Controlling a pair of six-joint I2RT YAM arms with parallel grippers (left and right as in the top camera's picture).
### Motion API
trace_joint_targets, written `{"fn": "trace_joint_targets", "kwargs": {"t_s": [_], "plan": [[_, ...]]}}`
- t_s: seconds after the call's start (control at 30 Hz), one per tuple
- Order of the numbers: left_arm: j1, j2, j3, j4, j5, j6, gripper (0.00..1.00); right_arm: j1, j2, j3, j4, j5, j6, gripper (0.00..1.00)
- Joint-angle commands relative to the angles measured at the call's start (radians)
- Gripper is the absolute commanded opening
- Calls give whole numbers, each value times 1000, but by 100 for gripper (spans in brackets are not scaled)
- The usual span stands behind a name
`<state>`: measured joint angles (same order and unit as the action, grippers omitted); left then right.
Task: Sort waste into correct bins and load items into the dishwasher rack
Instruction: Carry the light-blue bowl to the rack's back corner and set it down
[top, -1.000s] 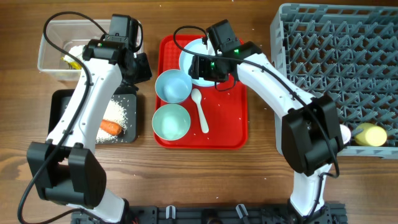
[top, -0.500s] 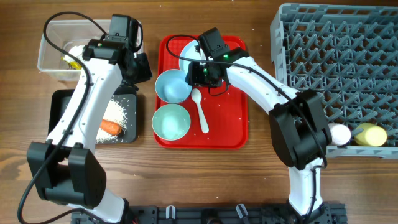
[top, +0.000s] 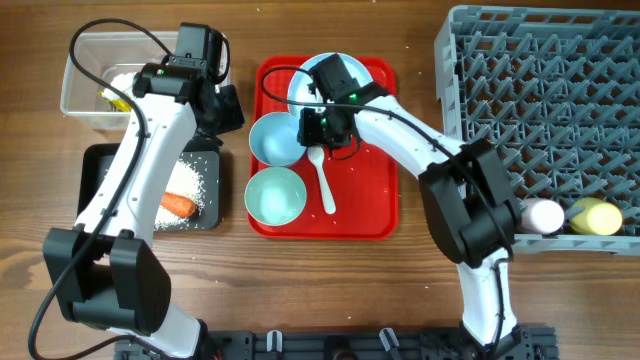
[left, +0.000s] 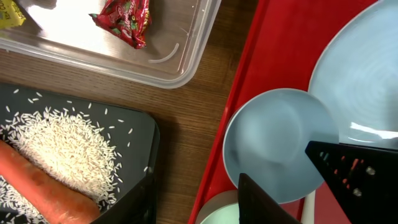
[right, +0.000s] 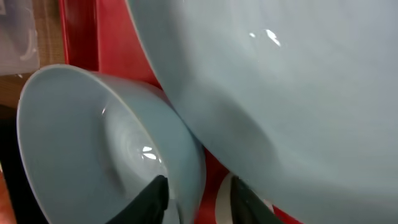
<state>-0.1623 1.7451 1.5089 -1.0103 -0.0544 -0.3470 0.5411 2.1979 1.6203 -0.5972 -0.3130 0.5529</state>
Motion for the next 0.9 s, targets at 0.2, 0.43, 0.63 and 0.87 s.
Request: {"fn": "trace_joint_targets", "kwargs": {"t_s": [0.2, 0.43, 0.63, 0.87], "plan": [[2, 10, -8, -1, 9, -14, 41, -13, 13, 9, 10, 4, 23, 4], [2, 10, -8, -1, 9, -13, 52, -122, -253, 11, -71, 56, -42, 4], [2, 10, -8, -1, 9, -13, 100, -276, -471, 11, -231, 590, -160, 4], [2, 10, -8, 0, 9, -13, 100, -406, -435, 8, -274, 1269, -202, 4]]}}
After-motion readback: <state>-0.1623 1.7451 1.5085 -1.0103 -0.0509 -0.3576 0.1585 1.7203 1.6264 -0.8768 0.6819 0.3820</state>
